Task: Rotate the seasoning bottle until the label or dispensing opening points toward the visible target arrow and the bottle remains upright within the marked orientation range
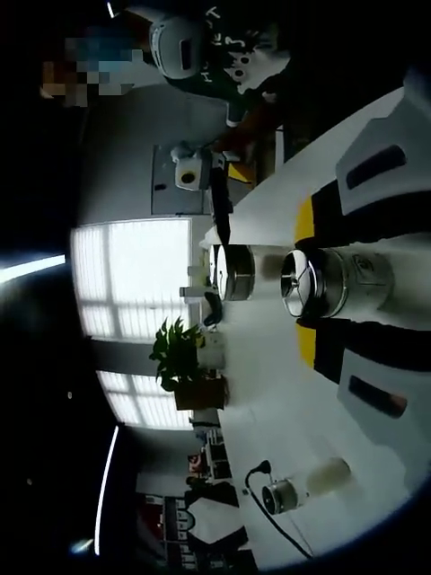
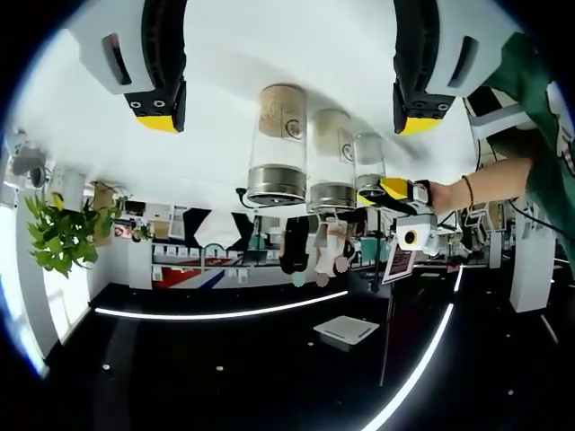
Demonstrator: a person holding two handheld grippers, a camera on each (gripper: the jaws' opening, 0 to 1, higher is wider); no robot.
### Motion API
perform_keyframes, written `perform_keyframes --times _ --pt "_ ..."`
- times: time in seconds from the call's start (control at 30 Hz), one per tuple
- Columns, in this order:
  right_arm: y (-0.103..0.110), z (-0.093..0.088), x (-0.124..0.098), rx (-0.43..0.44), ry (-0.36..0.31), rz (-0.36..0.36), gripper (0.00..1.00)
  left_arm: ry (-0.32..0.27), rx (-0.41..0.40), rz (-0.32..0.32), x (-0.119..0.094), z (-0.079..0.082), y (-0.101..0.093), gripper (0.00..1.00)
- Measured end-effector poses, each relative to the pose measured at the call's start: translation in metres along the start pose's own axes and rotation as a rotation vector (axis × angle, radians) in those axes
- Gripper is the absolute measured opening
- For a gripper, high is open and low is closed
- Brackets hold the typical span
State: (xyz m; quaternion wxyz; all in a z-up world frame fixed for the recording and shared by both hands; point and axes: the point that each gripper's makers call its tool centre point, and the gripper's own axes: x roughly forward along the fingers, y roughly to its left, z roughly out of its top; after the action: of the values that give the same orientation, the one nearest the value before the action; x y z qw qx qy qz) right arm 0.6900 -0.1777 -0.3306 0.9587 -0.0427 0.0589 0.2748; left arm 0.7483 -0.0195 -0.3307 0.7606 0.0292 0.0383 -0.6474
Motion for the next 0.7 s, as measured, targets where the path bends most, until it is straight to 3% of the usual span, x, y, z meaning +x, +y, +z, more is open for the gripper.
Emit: perform_keyframes --times 0.7 --pt "0.002 0.0006 -0.0005 0.001 -0.006 0.002 0.98 -0.018 -0.02 0.07 0.0007 -0.0012 0.0 0.32"
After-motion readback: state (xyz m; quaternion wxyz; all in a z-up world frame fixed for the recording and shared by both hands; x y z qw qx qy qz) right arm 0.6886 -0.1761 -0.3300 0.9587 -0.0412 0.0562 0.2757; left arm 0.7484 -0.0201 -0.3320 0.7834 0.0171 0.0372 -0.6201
